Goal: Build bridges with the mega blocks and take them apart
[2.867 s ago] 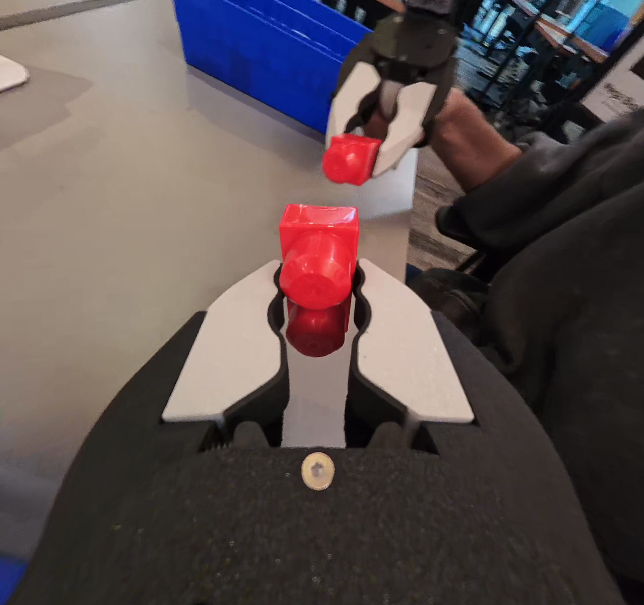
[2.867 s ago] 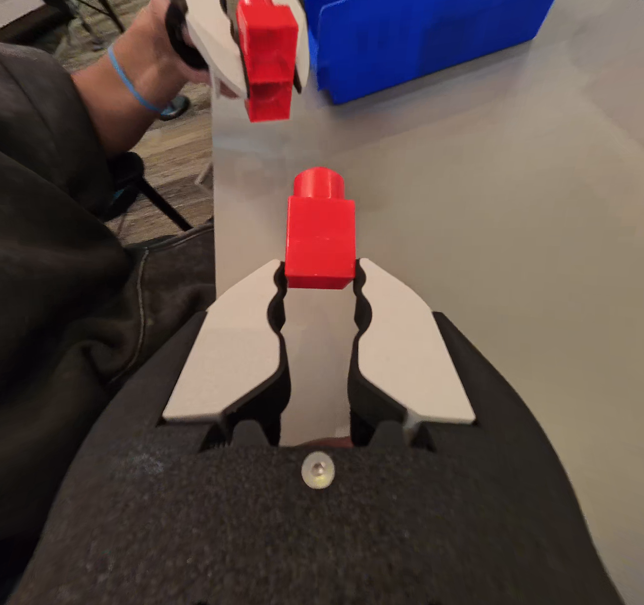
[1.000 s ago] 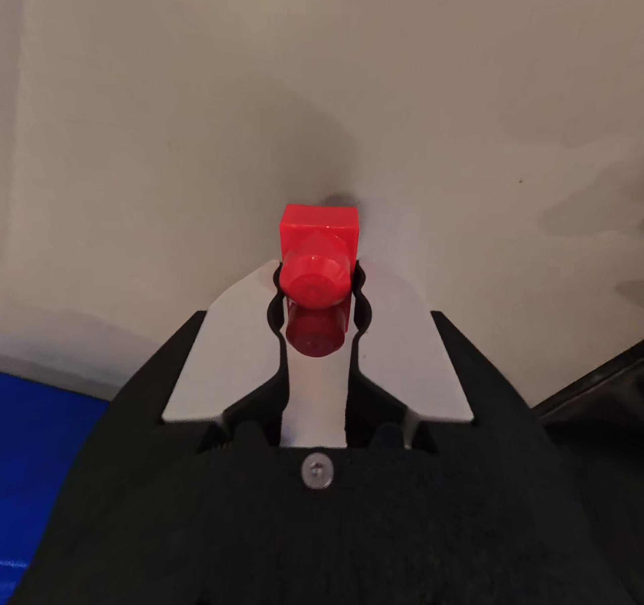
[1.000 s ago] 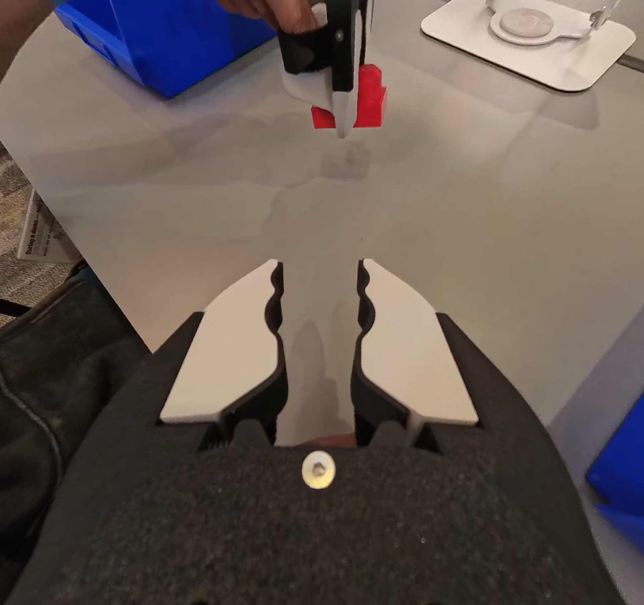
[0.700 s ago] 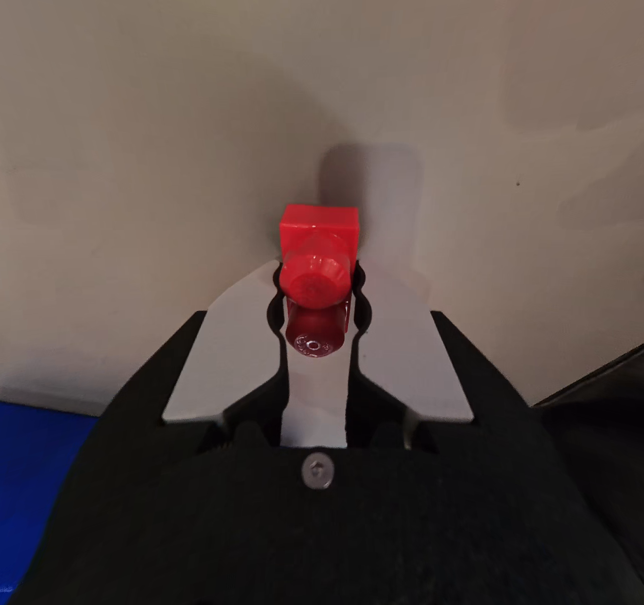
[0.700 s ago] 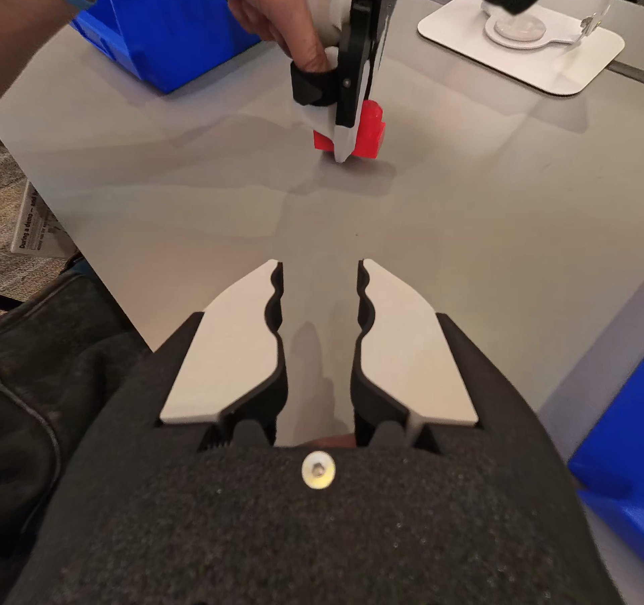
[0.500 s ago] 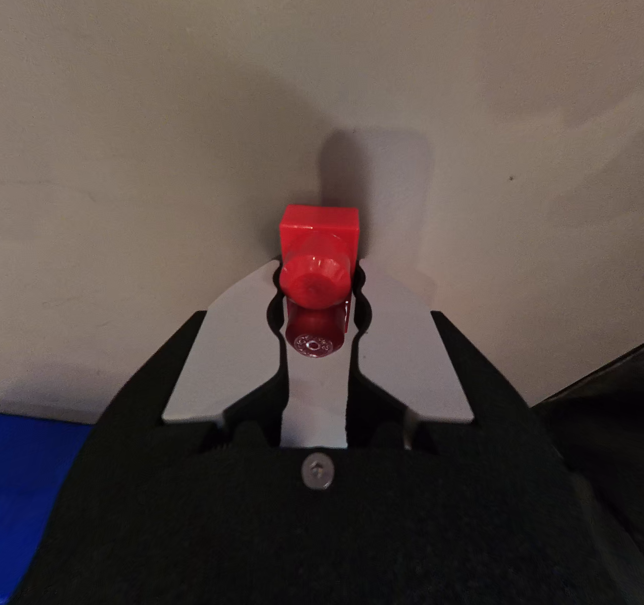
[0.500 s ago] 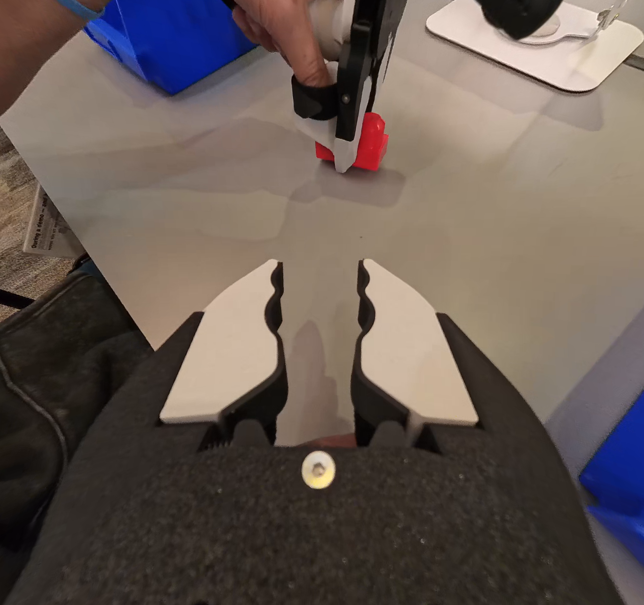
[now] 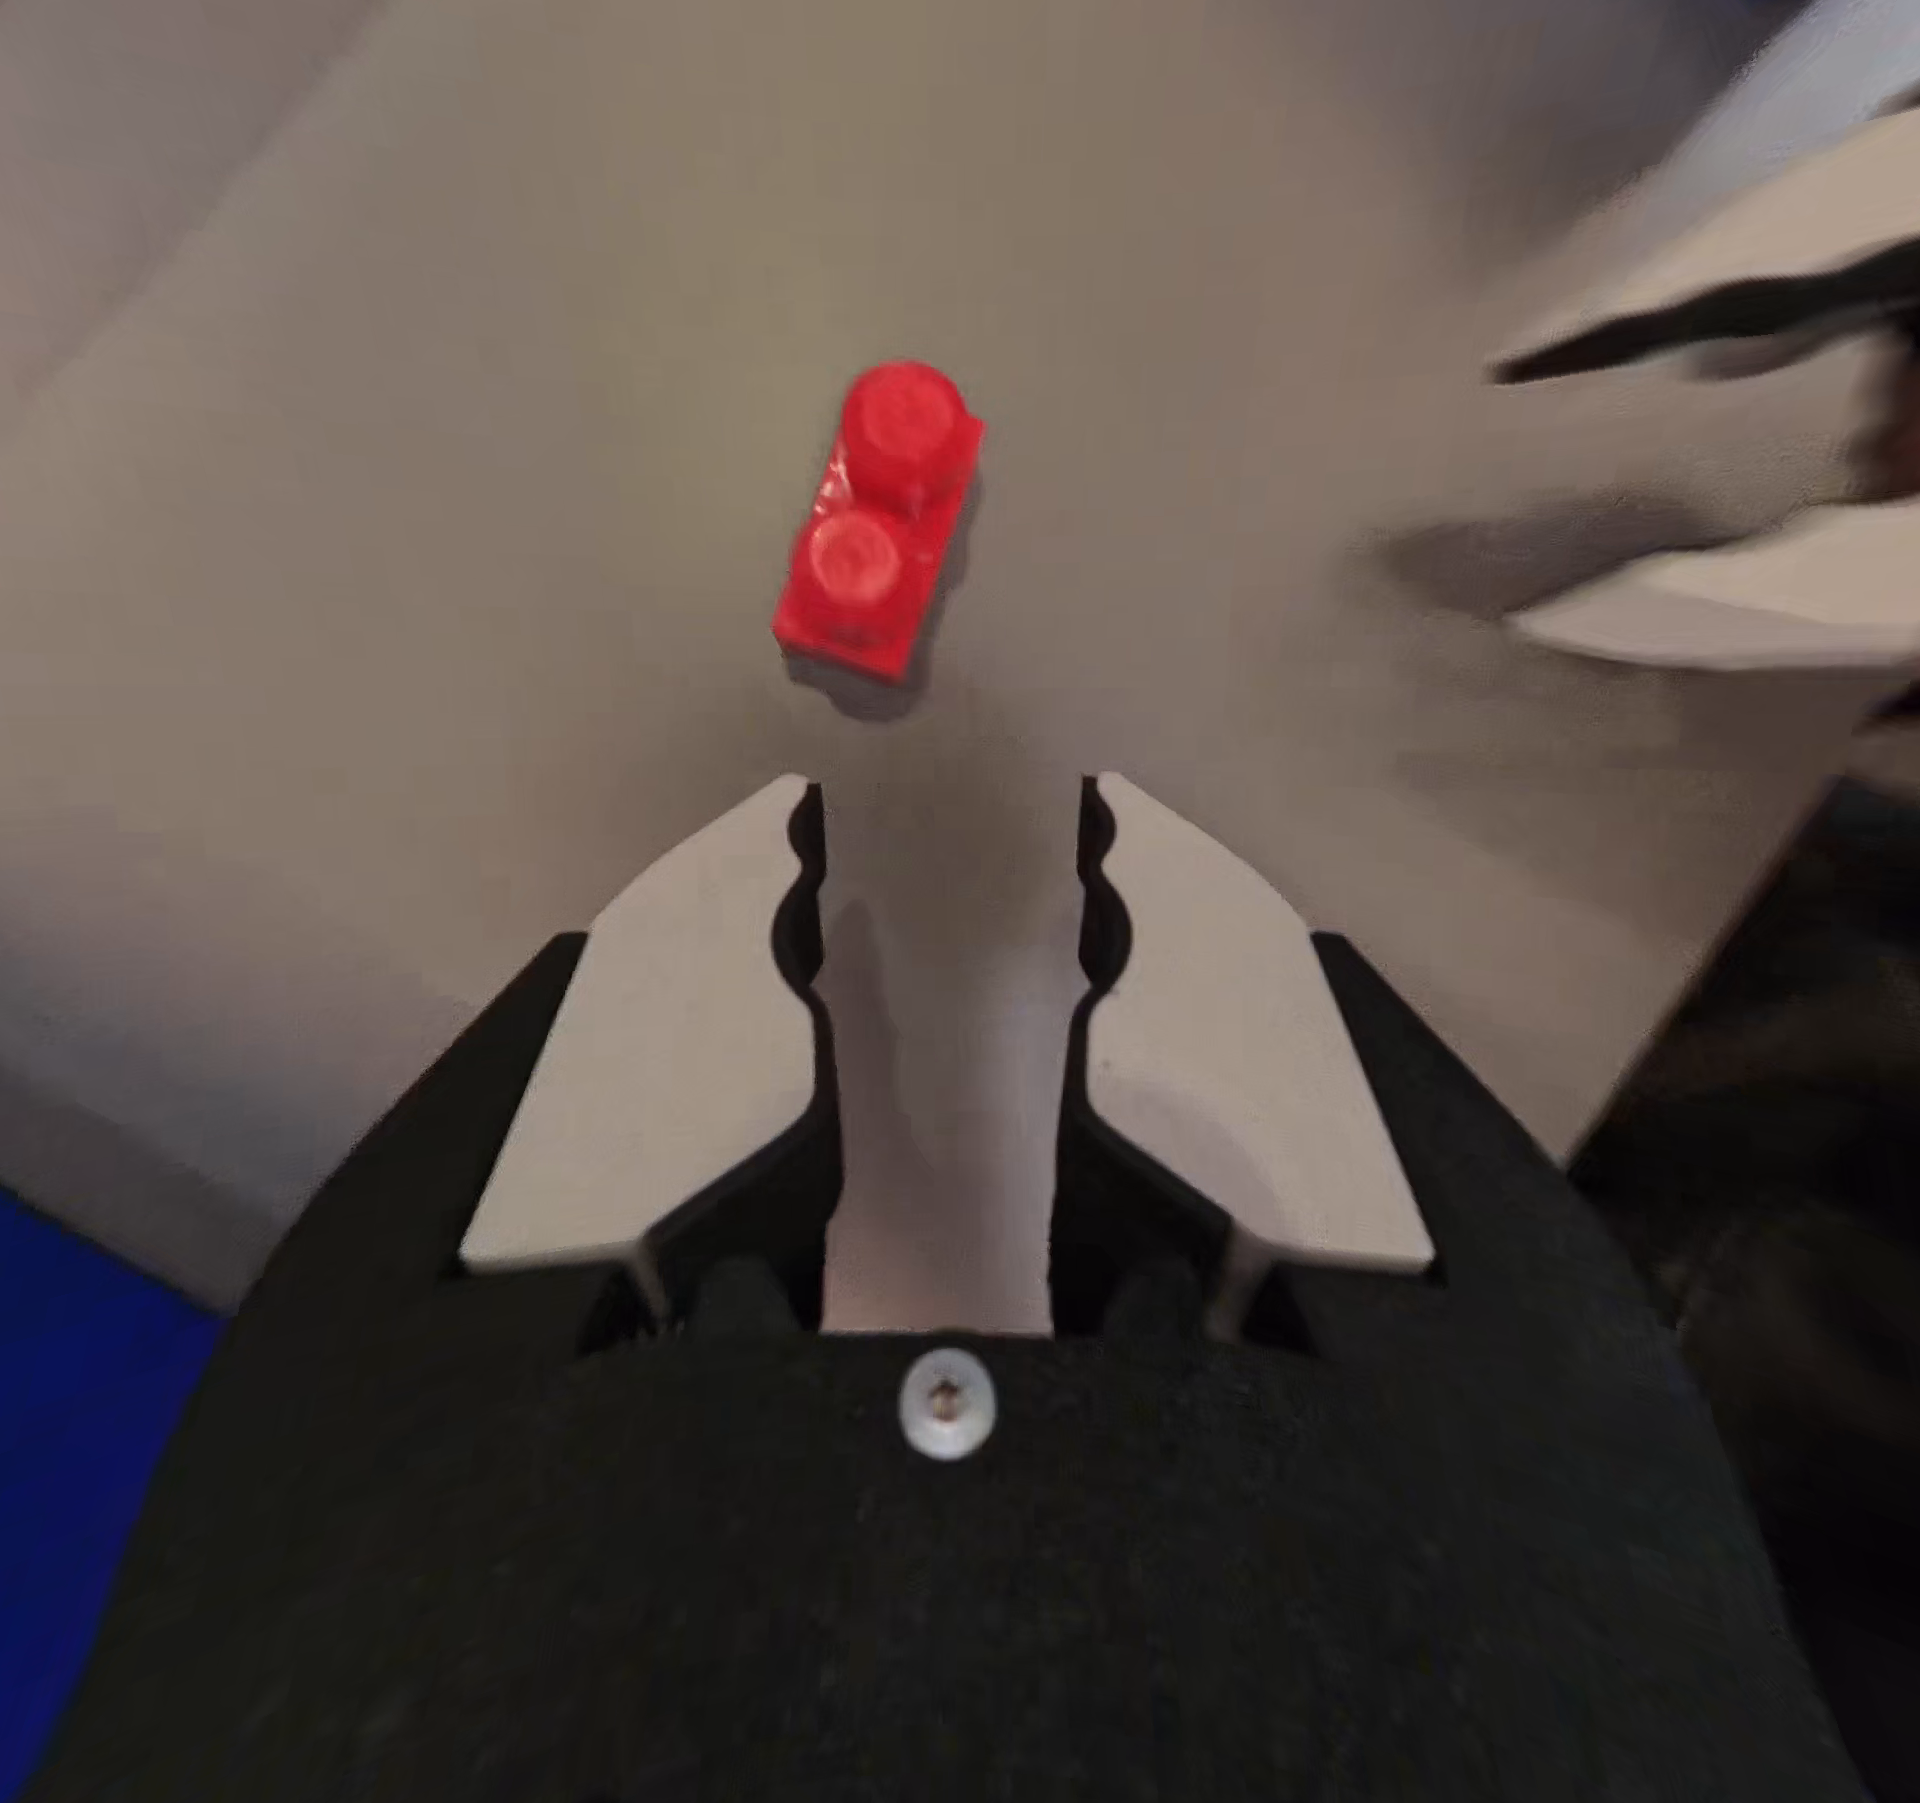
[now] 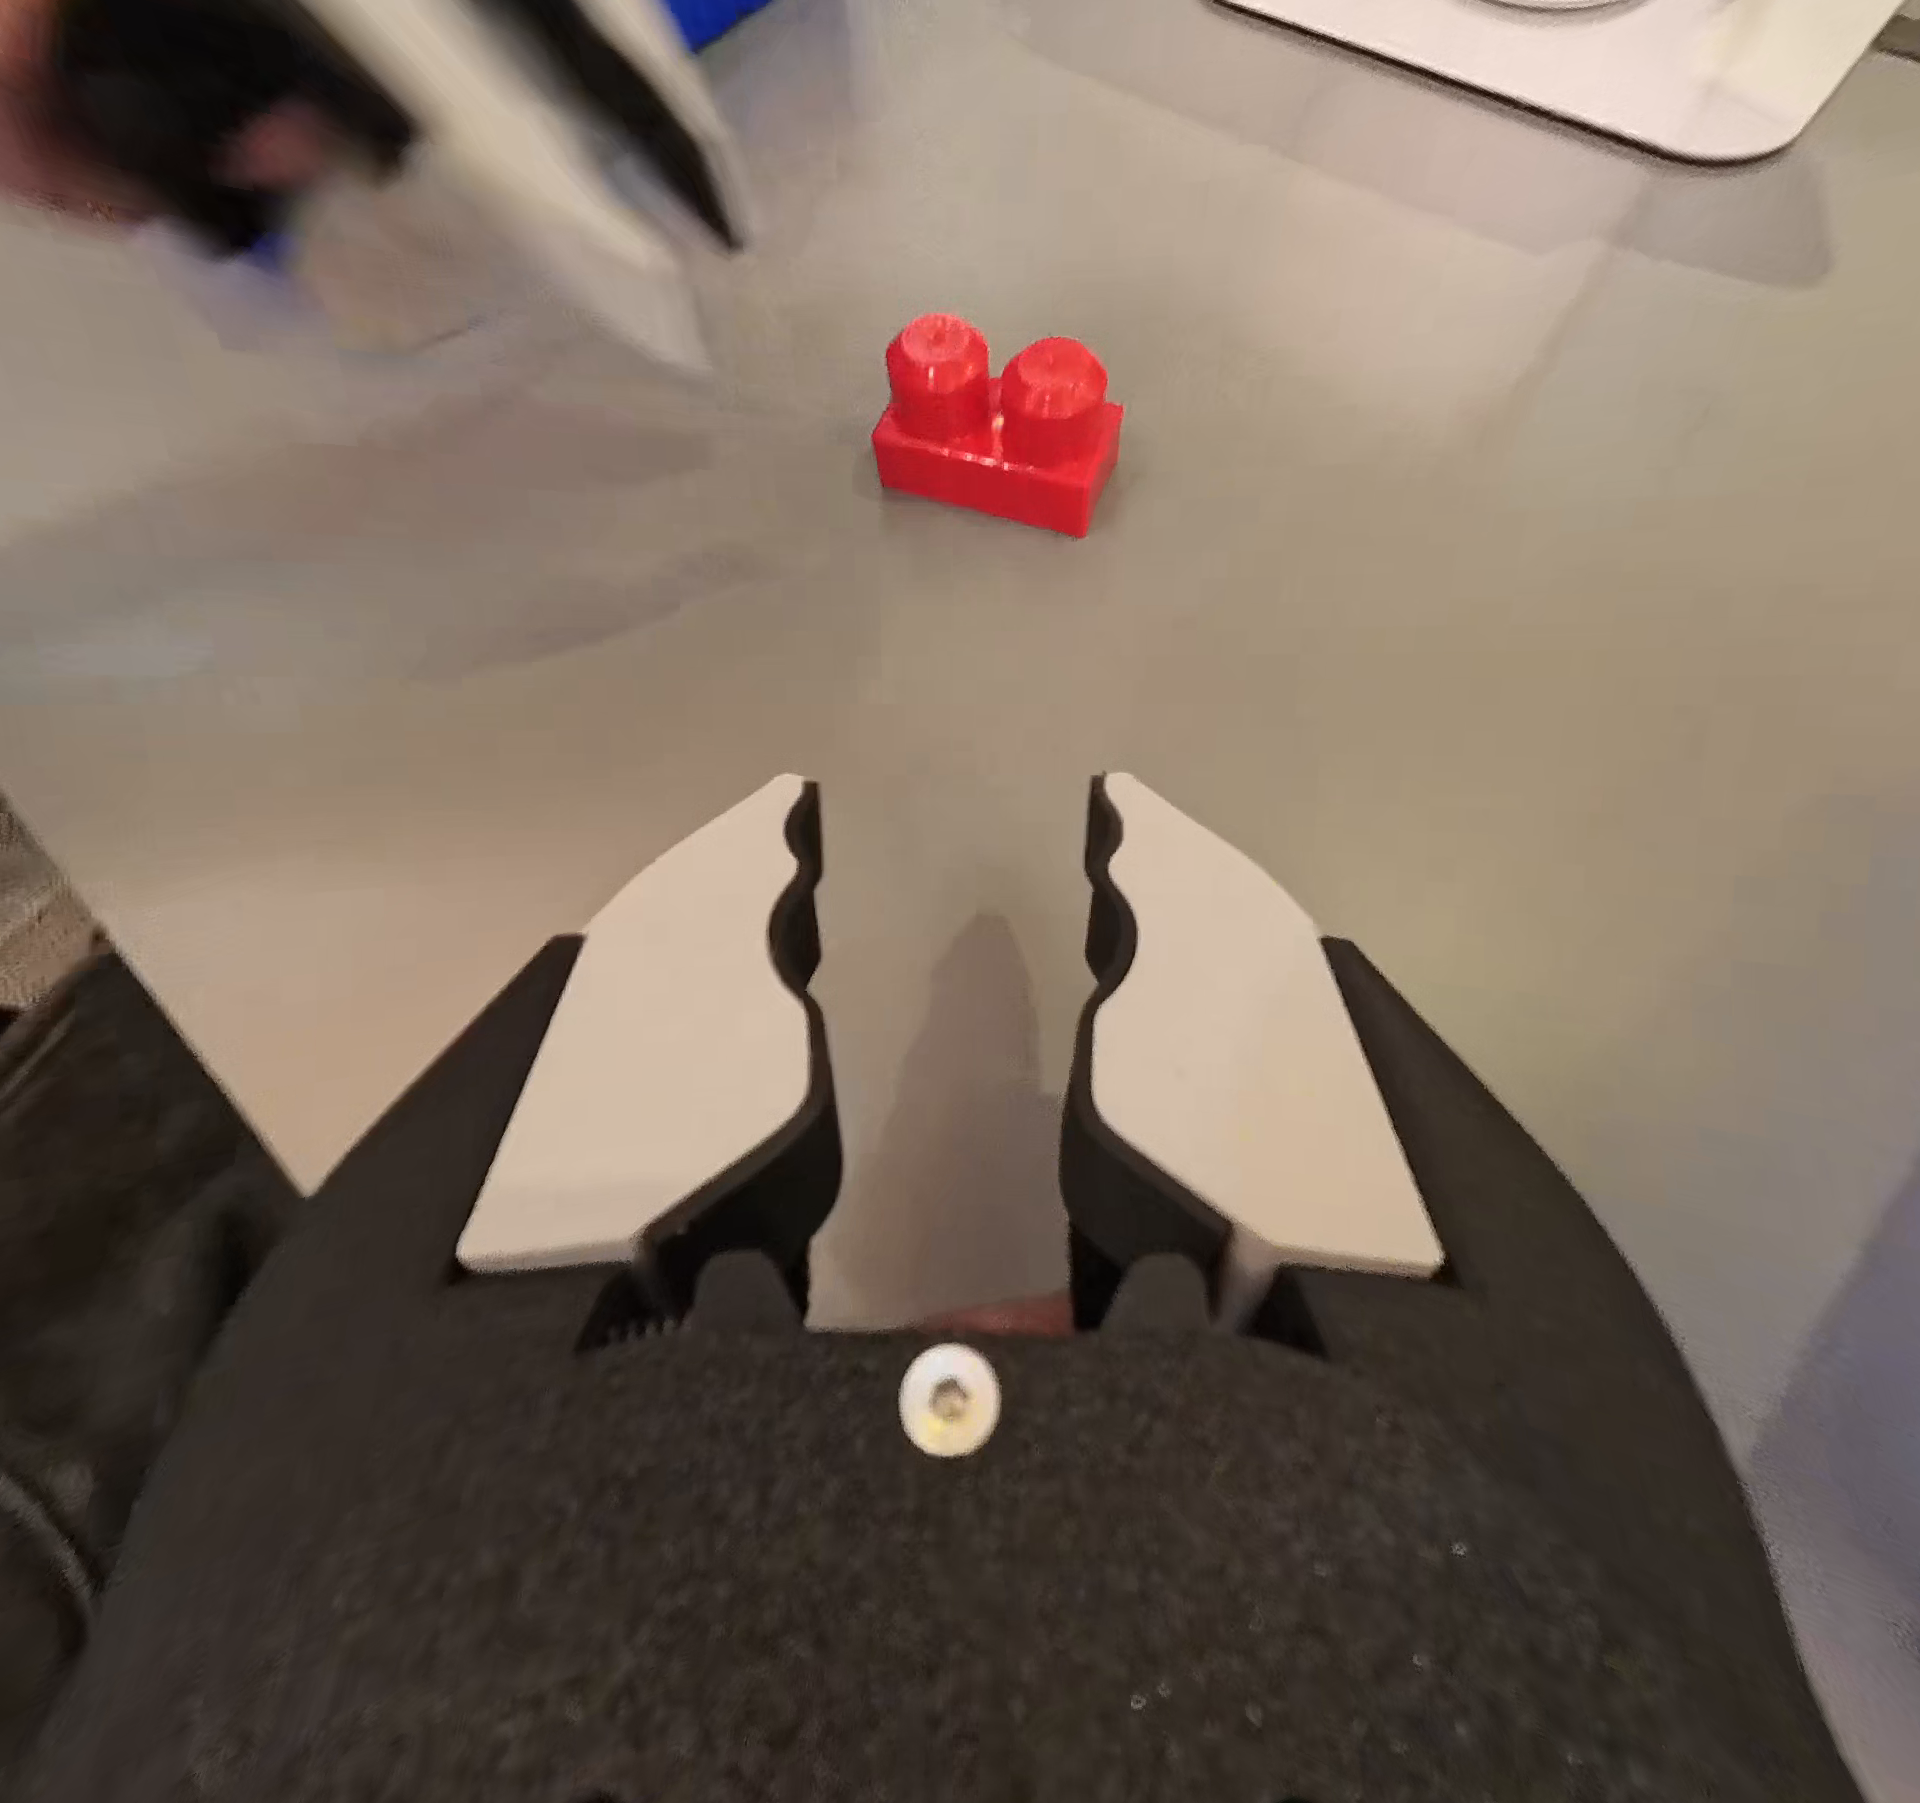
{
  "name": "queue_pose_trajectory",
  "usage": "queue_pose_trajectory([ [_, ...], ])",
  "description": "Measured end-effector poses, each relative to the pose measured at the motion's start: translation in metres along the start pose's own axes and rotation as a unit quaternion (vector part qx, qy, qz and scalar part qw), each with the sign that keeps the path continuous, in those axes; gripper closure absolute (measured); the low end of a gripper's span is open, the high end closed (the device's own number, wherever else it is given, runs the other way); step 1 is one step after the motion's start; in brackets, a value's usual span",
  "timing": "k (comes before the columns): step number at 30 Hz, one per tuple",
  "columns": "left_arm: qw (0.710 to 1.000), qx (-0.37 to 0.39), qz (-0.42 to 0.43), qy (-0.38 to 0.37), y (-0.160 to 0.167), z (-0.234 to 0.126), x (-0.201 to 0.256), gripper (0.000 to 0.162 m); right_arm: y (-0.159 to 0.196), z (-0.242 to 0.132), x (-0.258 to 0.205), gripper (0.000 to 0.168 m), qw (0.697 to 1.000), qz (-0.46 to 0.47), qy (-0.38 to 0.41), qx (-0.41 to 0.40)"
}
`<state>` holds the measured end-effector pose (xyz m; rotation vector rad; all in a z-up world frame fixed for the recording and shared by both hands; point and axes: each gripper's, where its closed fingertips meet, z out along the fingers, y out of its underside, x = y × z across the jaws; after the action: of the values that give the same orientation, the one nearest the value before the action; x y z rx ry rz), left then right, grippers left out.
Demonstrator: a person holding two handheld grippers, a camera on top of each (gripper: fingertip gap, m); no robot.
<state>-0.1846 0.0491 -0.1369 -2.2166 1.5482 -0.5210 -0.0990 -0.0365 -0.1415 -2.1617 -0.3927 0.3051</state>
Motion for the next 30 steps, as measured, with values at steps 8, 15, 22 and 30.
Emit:
queue_pose_trajectory([
  [8, 0.96, 0.226, -0.162, 0.031, 0.103, -0.039, 0.073, 0.115, -0.048, 0.09, 0.02, 0.095, 0.993, 0.055, 0.102, -0.017],
  [15, 0.961, 0.227, -0.141, 0.069, 0.132, -0.046, 0.113, 0.115, -0.054, 0.128, 0.011, 0.089, 0.986, 0.119, 0.11, -0.038],
  [22, 0.958, 0.239, -0.136, 0.085, 0.129, -0.055, 0.116, 0.116, -0.051, 0.148, 0.031, 0.088, 0.979, 0.107, 0.158, -0.073],
  [30, 0.964, 0.227, -0.121, 0.066, 0.129, -0.049, 0.111, 0.118, -0.065, 0.115, 0.032, 0.092, 0.99, 0.057, 0.118, -0.057],
])
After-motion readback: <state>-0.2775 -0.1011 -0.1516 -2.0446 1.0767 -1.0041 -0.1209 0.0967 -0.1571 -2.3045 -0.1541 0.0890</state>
